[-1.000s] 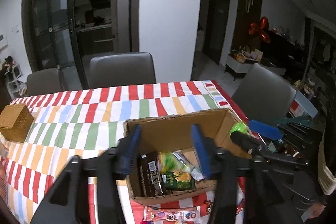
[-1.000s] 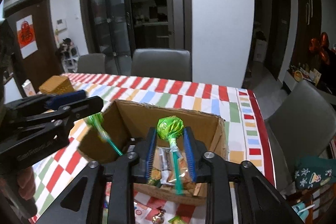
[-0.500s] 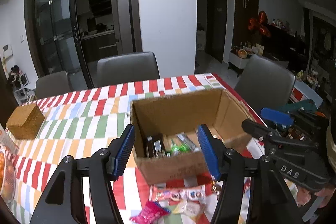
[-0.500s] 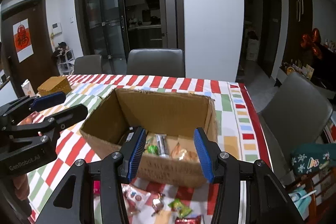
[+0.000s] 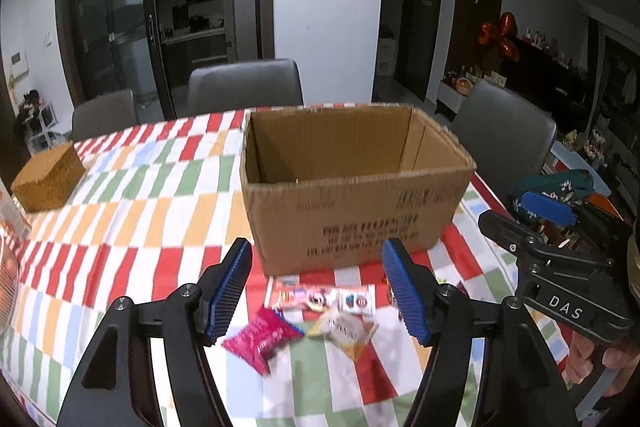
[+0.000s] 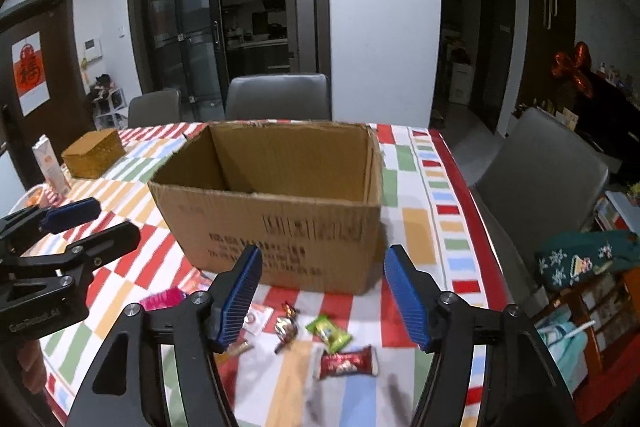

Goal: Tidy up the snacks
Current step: 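Grasp the red wafer packet with the right tool while the left tool grasps the DENMAS bag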

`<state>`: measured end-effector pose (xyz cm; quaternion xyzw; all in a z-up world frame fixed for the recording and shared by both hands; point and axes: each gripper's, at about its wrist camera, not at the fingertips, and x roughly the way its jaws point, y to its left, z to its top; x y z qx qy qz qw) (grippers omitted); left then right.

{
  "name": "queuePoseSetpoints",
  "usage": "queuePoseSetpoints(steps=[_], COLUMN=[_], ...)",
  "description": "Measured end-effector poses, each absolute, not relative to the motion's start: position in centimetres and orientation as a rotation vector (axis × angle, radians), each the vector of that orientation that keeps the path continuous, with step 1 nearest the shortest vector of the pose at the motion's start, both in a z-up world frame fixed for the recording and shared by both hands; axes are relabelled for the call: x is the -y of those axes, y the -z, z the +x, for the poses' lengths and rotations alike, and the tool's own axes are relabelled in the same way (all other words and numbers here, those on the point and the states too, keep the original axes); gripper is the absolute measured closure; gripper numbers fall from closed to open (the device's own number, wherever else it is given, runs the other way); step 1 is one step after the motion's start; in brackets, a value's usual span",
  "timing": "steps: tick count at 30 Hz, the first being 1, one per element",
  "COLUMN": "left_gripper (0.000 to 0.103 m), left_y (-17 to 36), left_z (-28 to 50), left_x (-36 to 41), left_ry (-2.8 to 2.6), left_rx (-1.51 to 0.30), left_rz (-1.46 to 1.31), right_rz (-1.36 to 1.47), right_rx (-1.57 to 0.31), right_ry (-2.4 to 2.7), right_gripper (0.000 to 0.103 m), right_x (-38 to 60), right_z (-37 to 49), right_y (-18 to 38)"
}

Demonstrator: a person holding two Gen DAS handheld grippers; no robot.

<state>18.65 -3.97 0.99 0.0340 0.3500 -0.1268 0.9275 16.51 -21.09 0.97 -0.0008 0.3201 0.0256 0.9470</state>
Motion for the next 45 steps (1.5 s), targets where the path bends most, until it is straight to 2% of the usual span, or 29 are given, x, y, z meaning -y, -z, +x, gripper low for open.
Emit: queuePoseSetpoints(steps=[6, 27, 45], left_gripper=[0.033, 0.033, 0.033], left_y=[1.4, 8.8, 12.1], left_z=[17.7, 18.4, 22.1], left_x=[3.9, 4.9, 6.1], left_ry=[0.263, 0.261, 0.278], left_rx=[-0.781, -0.954, -1.038], left_rz=[0.05, 0.066, 0.029], right_rz=[0.023, 0.061, 0.066], right_rx=[-0.7, -0.915, -0.991], right_ry=[-0.039, 0.001, 0.007], right_gripper=[0.032, 0.032, 0.032], right_x=[21.7, 23.5, 24.3], right_z=[15.4, 15.6, 17.7], right_y=[1.1, 9.0, 12.0])
